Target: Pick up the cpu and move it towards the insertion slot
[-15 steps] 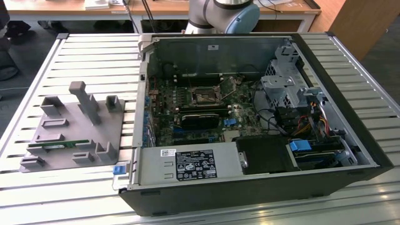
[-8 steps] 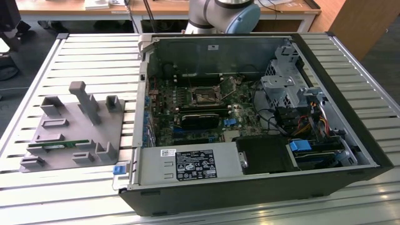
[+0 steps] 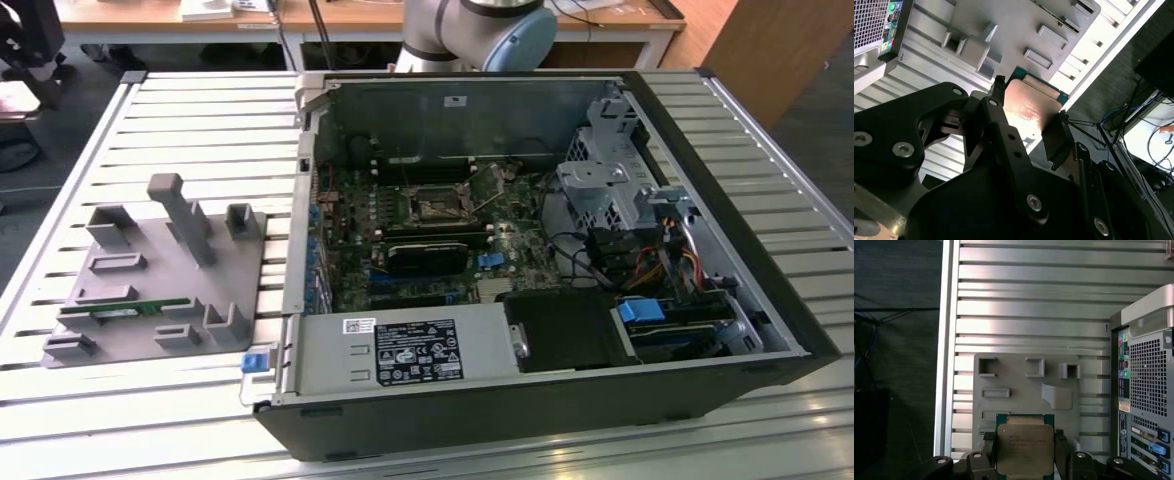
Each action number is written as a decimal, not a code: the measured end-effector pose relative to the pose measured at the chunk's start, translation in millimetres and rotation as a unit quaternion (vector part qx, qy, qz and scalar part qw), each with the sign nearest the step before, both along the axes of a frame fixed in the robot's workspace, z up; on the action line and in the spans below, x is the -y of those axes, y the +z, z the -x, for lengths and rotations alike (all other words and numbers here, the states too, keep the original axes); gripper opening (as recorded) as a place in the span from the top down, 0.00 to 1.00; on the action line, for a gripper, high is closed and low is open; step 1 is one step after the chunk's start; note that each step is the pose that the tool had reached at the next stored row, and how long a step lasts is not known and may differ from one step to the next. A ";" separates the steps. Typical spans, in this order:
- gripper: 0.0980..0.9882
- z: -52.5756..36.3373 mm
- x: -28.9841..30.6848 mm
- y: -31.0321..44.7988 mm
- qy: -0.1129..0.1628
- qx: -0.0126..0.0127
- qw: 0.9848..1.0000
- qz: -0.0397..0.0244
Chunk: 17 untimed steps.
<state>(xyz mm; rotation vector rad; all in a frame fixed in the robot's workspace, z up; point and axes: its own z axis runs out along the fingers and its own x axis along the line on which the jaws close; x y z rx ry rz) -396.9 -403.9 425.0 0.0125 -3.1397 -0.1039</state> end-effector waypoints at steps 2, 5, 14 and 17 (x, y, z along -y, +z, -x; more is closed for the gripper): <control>0.50 -3.6 0.0 -0.1 0.000 0.000 1.000 0.000; 0.50 -8.0 0.0 -0.1 0.000 0.000 1.000 0.000; 0.50 -19.1 0.0 -0.1 0.000 0.000 1.000 0.000; 0.50 -23.2 0.0 -0.1 0.000 0.000 1.000 0.000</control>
